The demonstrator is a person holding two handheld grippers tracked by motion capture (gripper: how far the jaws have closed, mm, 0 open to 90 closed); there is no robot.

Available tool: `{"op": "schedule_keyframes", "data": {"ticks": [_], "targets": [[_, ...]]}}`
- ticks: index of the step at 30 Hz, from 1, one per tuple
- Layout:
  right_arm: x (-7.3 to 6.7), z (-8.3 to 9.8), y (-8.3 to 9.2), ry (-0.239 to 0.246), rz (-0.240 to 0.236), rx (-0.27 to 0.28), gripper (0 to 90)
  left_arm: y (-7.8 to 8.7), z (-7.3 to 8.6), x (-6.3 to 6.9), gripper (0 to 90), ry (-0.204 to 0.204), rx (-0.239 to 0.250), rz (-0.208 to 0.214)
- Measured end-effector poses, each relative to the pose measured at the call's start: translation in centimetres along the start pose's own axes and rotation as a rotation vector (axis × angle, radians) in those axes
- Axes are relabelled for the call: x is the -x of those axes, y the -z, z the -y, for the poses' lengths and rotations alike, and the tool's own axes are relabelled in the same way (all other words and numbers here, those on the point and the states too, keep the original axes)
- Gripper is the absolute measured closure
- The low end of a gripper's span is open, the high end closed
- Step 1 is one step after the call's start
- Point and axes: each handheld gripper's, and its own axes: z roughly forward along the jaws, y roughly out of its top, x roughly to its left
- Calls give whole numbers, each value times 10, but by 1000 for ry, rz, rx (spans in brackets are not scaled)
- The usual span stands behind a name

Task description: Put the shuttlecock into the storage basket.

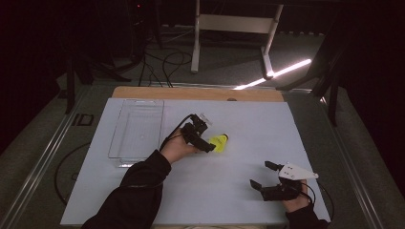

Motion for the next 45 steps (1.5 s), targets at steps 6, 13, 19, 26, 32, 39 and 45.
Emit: {"op": "schedule_keyframes", "data": {"ticks": [6,13,19,26,32,39,45], "targets": [[0,0,0,3,0,1,82,-10,-2,-7,305,35,-15,15],[0,0,0,1,-4,0,82,-20,-6,-11,389,54,-28,9],[0,0,-1,0,-7,-1,82,-29,-10,-15,470,72,-45,3],[0,1,-1,2,-8,-2,82,-37,-18,-15,560,64,-77,16],[0,0,0,0,-8,-1,82,-46,-20,-17,596,55,-97,14],[0,0,0,-1,-10,-1,82,-51,-24,-16,704,69,-99,18],[0,0,0,0,-10,-1,82,-55,-28,-12,810,46,-140,16]]}}
